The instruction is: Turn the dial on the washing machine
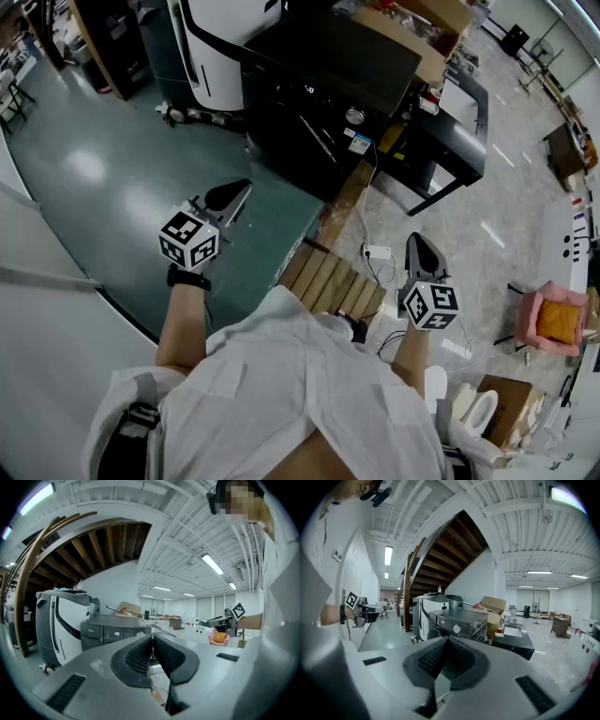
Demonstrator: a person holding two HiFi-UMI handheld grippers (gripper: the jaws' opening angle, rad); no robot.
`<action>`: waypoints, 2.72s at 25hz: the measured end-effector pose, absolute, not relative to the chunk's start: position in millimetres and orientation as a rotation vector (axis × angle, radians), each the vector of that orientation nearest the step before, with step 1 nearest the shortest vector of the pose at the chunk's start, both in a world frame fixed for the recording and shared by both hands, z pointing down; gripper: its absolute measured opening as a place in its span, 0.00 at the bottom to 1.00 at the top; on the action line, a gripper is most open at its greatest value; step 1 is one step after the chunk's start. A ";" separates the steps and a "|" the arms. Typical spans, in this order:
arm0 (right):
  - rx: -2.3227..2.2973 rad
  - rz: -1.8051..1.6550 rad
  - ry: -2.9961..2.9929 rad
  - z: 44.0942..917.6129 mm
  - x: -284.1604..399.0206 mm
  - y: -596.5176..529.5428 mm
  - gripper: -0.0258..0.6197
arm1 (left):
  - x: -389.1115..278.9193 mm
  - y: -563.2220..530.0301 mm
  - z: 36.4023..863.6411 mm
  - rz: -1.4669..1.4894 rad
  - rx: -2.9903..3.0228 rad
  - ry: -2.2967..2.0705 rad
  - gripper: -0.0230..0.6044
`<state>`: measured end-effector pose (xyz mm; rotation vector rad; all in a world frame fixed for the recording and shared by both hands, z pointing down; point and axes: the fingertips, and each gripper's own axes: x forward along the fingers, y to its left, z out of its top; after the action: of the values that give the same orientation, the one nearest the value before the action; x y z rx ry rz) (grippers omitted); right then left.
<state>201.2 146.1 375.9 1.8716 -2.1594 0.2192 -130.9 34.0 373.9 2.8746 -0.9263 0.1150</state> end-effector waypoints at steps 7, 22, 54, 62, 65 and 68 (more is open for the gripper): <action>1.864 0.213 -2.159 372.7 198.2 145.2 0.04 | -132.2 33.8 373.1 0.114 2.870 -0.926 0.06; 1.898 0.222 -2.227 369.2 181.0 123.0 0.04 | -153.8 17.7 377.0 0.110 2.848 -0.944 0.06; 1.639 0.315 -2.343 420.9 204.5 -91.1 0.12 | -101.0 -132.5 419.8 0.188 2.720 -1.007 0.06; 1.528 0.326 -2.365 444.6 206.9 -150.2 0.14 | -56.5 -171.9 441.8 0.222 2.692 -0.953 0.06; 1.478 0.306 -2.365 451.1 205.4 -170.7 0.14 | -43.6 -185.4 443.6 0.232 2.693 -0.938 0.06; 1.431 0.284 -2.369 454.5 199.4 -190.5 0.15 | -37.0 -196.8 443.4 0.247 2.695 -0.929 0.06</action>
<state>199.4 -190.5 454.5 1.4312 -2.3693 0.2838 -37.0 -196.8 443.4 2.6953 -0.9289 0.2471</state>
